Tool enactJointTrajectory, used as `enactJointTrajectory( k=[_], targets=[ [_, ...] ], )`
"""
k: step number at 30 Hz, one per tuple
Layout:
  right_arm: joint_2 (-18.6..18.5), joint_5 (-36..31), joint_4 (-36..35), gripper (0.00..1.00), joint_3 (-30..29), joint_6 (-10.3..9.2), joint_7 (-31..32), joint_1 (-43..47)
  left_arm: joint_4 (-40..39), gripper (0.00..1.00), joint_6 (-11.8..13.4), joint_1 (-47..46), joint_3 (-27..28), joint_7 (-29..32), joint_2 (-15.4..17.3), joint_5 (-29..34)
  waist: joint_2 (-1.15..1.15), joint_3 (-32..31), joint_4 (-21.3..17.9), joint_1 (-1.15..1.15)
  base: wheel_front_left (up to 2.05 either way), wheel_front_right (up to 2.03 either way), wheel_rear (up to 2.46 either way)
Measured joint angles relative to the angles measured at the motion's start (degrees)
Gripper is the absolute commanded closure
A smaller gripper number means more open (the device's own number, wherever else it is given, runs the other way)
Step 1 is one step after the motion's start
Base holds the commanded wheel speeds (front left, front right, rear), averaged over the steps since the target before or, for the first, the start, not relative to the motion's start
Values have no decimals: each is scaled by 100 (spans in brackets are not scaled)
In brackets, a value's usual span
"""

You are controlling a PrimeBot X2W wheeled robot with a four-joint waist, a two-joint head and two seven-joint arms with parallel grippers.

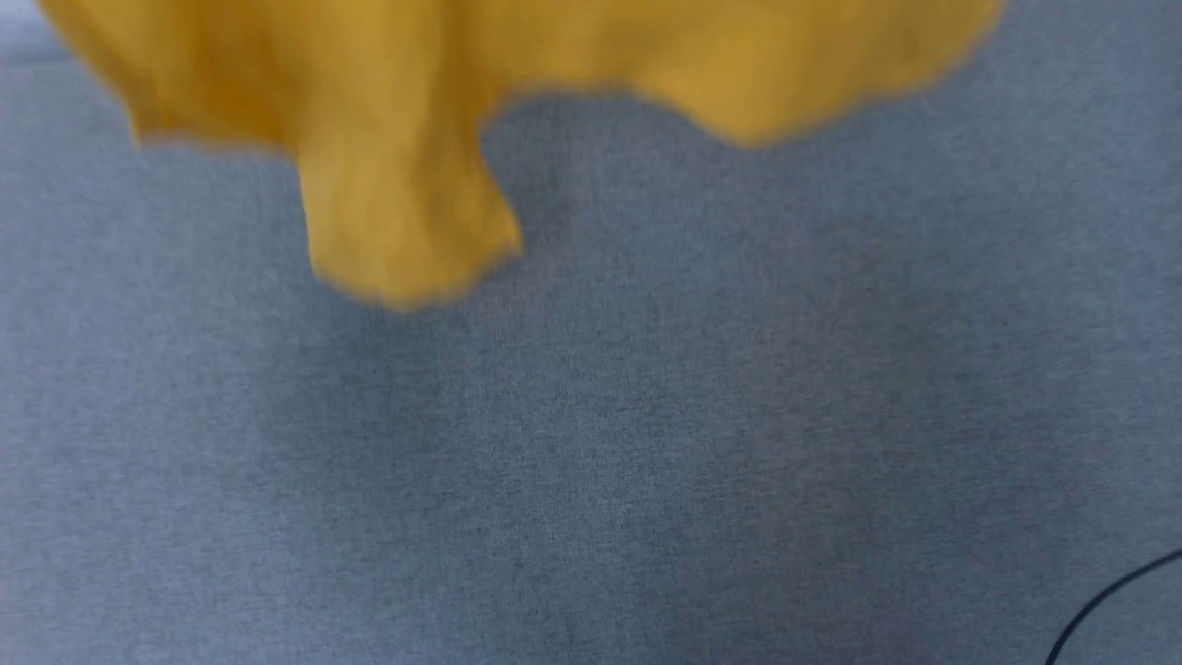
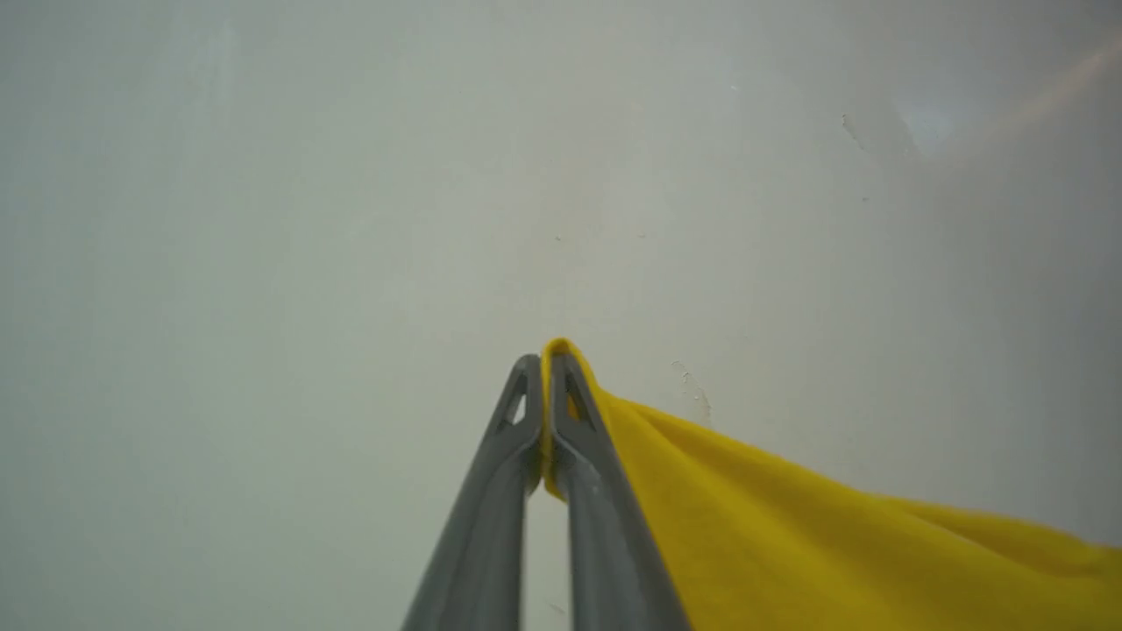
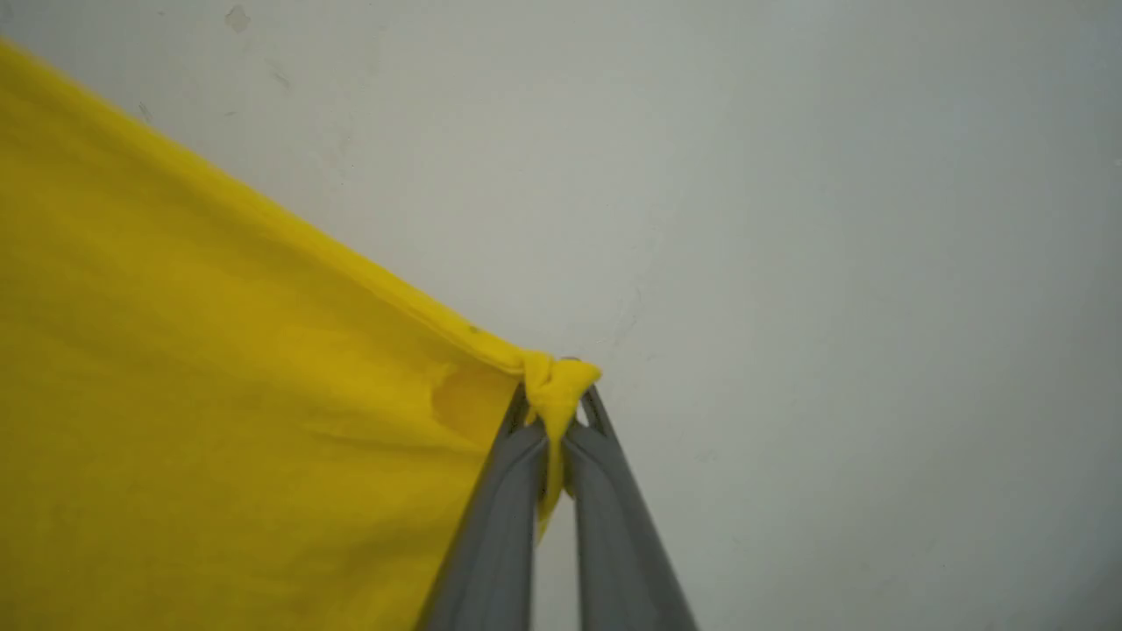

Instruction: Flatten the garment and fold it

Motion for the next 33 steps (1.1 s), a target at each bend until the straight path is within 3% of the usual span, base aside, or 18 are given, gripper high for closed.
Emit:
enactJointTrajectory(
  k=[9,16,22,33],
  targets=[
    [292,-338,1447,100,427,0,-802,-1276,1207,100,-115,-1306,-180,-740,-410,289,0,843,52,-1,0,0,0],
    [546,-419,2151,100,790,0,-1357,-1345,1762,100,-378,-1306,-511,-906,-623,508,0,1246,182,-1,0,0,0],
    [766,-398,2570,100,995,0,-1837,-641,1847,100,-454,-70,-659,-950,-792,497,0,1261,378,-2,0,0,0],
    [995,-25,2714,100,1751,0,-2435,1693,1103,100,-449,3594,-1046,-868,-848,301,0,480,518,-4,0,0,0]
  ],
)
